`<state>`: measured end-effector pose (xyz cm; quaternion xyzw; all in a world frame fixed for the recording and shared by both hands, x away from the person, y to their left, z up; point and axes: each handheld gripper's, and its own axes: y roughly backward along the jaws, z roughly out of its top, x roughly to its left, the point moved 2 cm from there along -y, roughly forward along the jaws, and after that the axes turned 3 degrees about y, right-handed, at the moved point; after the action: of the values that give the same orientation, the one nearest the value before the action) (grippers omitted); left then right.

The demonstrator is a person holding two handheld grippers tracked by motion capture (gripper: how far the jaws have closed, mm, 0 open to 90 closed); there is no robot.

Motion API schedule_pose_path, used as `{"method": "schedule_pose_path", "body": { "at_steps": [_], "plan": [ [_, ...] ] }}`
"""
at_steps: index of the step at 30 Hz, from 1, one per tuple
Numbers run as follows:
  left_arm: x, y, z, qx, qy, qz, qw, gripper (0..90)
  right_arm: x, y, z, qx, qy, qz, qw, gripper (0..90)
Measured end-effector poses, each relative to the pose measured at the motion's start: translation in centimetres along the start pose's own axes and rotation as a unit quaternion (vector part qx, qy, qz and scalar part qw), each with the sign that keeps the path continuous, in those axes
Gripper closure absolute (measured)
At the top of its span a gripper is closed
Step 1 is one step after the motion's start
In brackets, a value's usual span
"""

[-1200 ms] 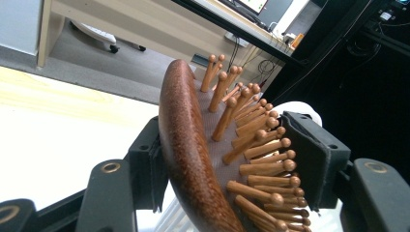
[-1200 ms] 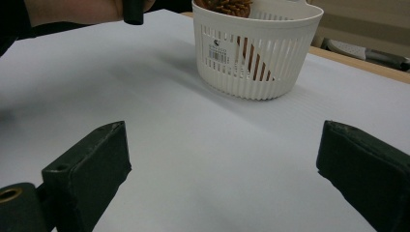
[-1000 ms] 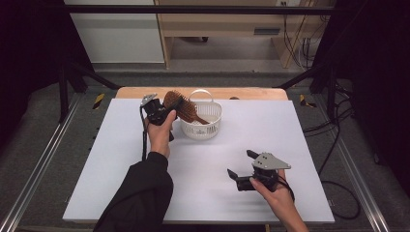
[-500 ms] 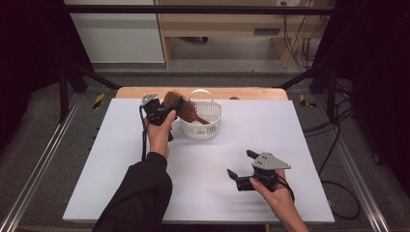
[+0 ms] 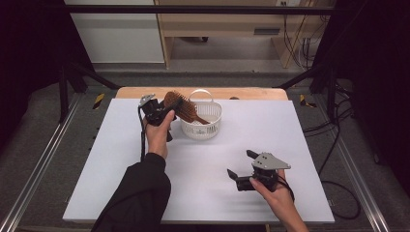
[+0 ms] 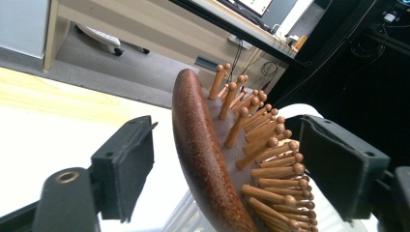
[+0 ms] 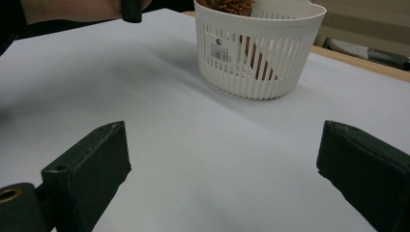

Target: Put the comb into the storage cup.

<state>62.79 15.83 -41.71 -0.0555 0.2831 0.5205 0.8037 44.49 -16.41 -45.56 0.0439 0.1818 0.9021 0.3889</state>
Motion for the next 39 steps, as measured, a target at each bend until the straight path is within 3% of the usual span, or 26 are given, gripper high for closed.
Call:
{"method": "schedule_pose_path", "body": {
  "at_steps": [11, 15, 39],
  "plan": [
    [-0.1, 0.4, 0.0, 0.001, -0.014, 0.007, 0.9999, 8.2, 0.0, -0.1, -0.1, 0.000, -0.001, 0.001, 1.0000, 4.9],
    [-0.3, 0.6, 0.1, -0.001, -0.030, 0.004, 0.9996, 6.2, -0.1, -0.2, -0.1, 0.001, -0.003, 0.002, 1.0000, 4.9],
    [-1.0, 4.0, 0.8, -0.030, -0.068, -0.001, 0.9972, 5.2, -0.3, -0.1, -0.1, -0.003, -0.007, 0.004, 1.0000, 4.8]
  ]
}}
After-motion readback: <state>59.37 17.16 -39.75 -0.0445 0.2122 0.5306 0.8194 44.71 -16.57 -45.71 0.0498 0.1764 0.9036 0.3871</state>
